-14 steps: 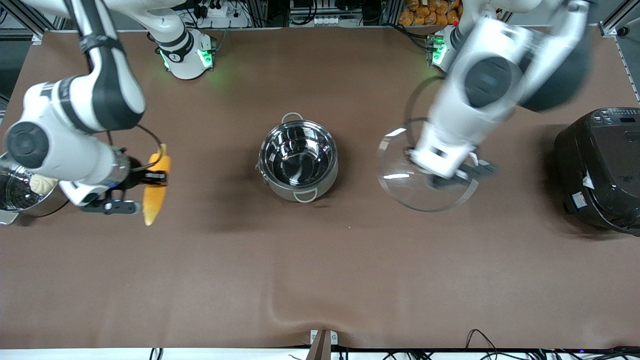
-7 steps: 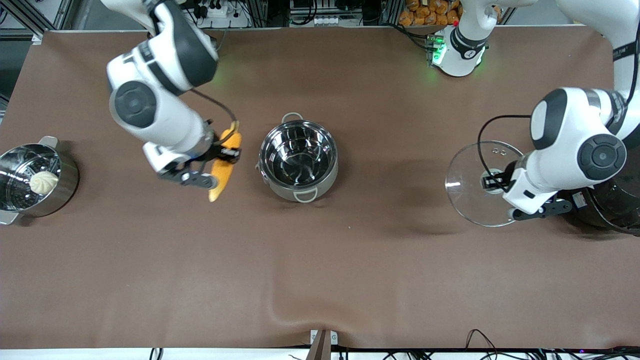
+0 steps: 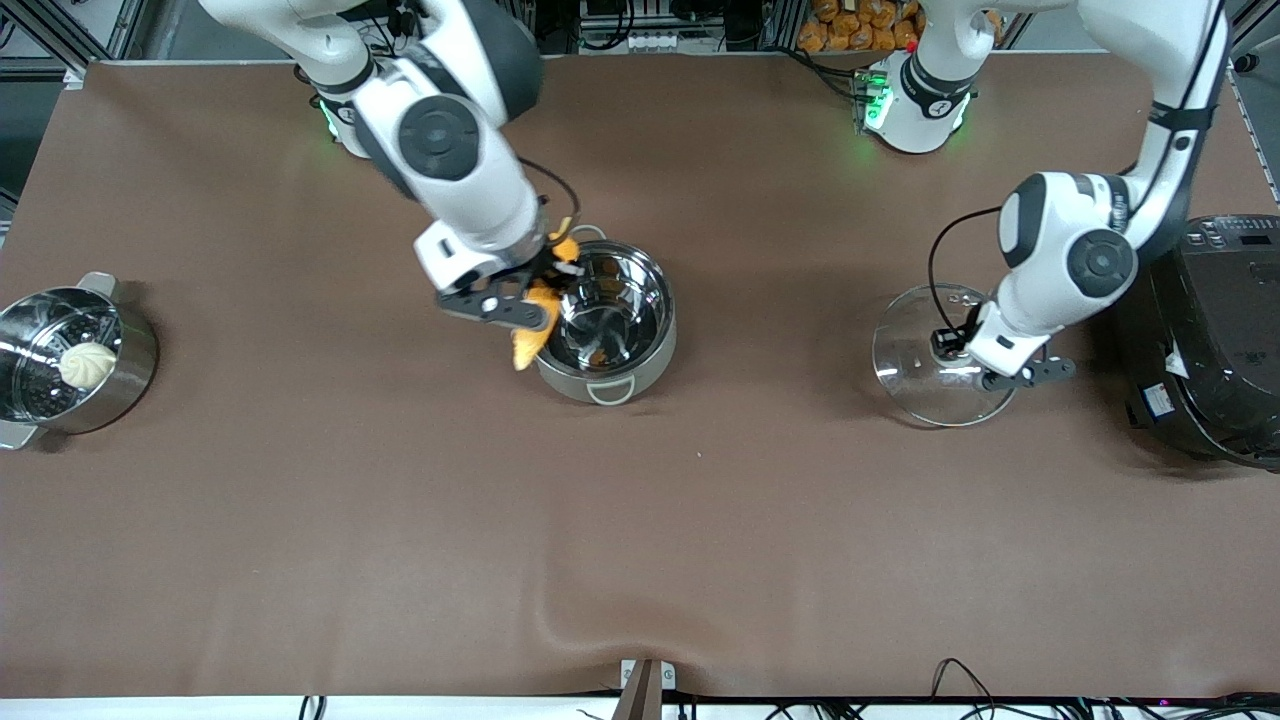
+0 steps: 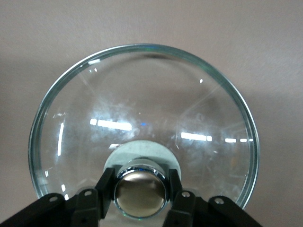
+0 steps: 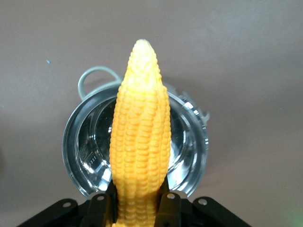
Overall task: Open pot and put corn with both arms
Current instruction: 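Set the lid down with the left gripper while the right gripper carries the corn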
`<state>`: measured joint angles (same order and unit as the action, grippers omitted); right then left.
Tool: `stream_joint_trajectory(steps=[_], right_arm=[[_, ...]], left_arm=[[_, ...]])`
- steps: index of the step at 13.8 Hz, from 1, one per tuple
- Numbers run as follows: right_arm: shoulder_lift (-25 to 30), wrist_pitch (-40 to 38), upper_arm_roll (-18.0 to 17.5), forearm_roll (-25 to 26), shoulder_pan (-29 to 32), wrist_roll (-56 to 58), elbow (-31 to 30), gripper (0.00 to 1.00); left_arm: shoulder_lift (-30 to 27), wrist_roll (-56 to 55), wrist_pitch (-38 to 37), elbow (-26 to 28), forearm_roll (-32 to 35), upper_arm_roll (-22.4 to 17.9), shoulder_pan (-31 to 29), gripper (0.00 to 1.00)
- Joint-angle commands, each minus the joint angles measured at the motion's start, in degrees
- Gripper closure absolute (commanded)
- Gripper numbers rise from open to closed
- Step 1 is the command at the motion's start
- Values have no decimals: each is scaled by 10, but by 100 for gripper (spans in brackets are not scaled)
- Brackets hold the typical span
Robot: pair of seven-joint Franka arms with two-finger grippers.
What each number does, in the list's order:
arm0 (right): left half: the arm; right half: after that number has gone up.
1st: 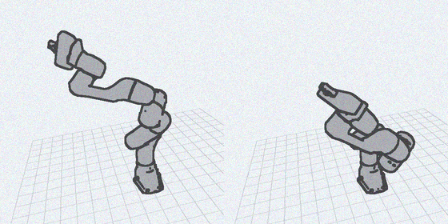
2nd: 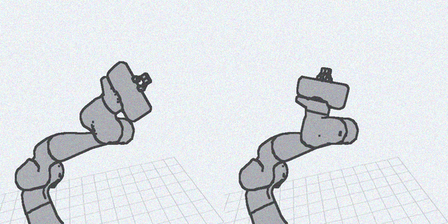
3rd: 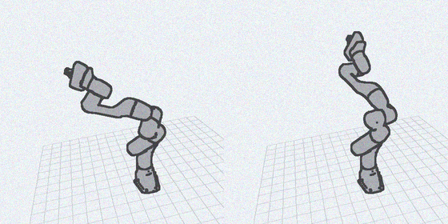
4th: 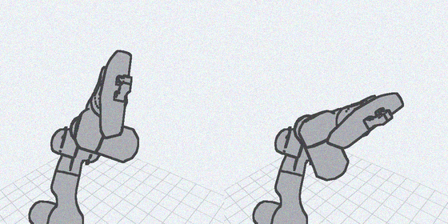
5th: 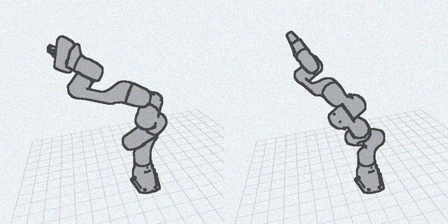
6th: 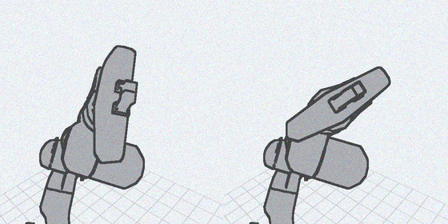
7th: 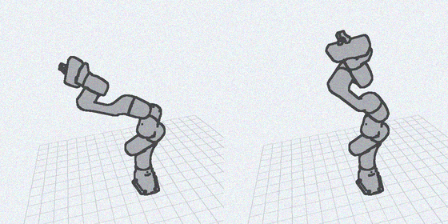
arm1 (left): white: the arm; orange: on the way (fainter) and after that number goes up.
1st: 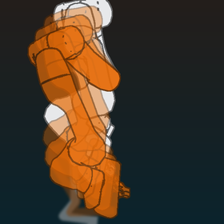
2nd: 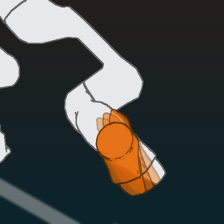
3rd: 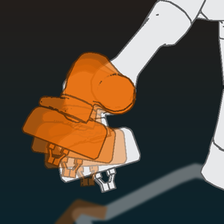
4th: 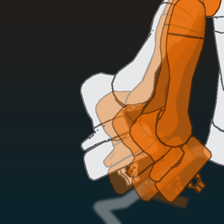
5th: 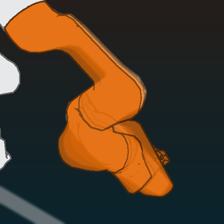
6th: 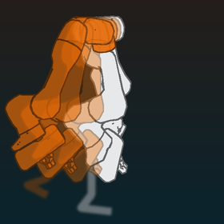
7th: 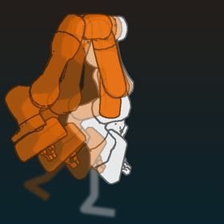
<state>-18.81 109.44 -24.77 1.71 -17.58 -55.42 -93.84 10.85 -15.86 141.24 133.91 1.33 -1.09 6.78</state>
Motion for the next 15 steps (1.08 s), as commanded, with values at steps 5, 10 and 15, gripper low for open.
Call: stream_joint_trajectory(steps=[5, 10, 15], right_arm=[[-19, 91, -1, 37, -51, -49, -77, 71], [-45, 125, -1, 70, -77, -81, -88, 68], [-66, 148, 1, 89, -81, -86, -88, 64]], left_arm=[[-14, -1, 62, 58, 8, 5, -24, 100], [-17, -8, 44, 23, 7, 4, -25, 0], [-29, 0, -189, -199, 8, 0, -38, 0]])
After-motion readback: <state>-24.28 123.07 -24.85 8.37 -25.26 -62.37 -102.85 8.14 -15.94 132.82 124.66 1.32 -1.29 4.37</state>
